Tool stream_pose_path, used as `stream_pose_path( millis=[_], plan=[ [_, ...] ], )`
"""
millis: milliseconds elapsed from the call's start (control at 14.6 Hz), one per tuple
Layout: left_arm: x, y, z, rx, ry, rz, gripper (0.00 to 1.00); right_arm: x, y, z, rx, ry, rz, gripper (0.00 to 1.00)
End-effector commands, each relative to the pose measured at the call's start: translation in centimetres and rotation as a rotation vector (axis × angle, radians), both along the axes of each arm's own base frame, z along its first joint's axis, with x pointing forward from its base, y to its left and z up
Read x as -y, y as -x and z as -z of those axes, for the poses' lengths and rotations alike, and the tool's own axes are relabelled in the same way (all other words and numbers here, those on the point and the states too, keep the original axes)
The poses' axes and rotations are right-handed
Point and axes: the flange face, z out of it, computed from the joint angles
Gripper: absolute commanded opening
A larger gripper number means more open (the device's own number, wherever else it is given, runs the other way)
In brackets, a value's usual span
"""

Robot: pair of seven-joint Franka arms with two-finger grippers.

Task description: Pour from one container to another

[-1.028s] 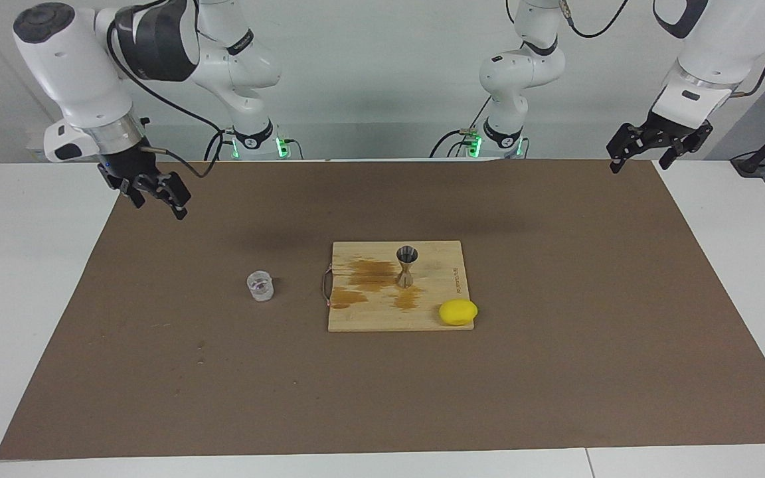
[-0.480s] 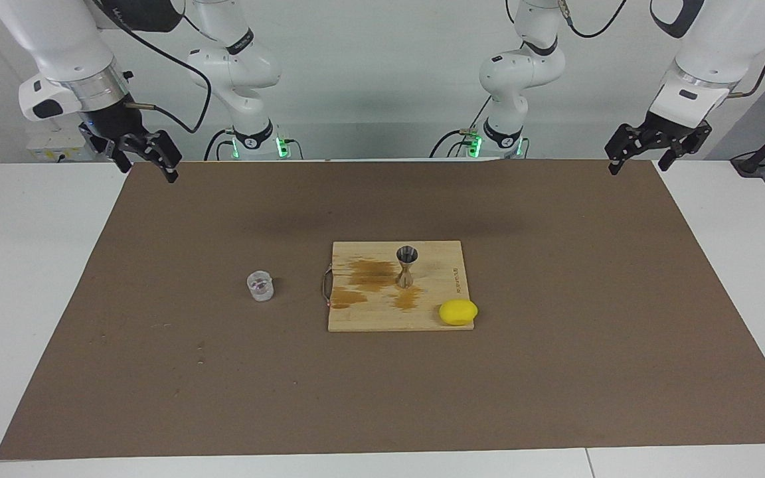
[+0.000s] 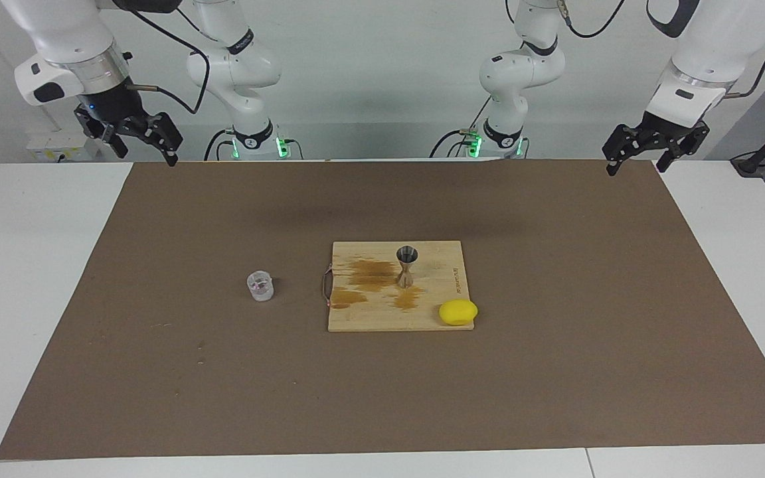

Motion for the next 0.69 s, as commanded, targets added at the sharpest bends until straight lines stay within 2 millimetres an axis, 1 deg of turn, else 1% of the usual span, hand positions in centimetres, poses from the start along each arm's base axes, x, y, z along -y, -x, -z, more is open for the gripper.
stream_pose_path(
  millis=[0, 206, 617],
  plan=[
    [-0.07, 0.01, -0.08, 0.013, 0.007, -0.014, 1.00, 0.54, 0.04, -0.07, -0.012, 0.002, -0.007, 1.00],
    [-0.08, -0.02, 0.01, 0.010, 0.007, -0.014, 1.00, 0.86, 0.11, -0.01, -0.014, 0.002, -0.009, 1.00],
    [-0.08, -0.02, 0.01, 0.010, 0.007, -0.014, 1.00, 0.46, 0.12, -0.18, -0.009, 0.004, -0.027, 1.00]
  ],
)
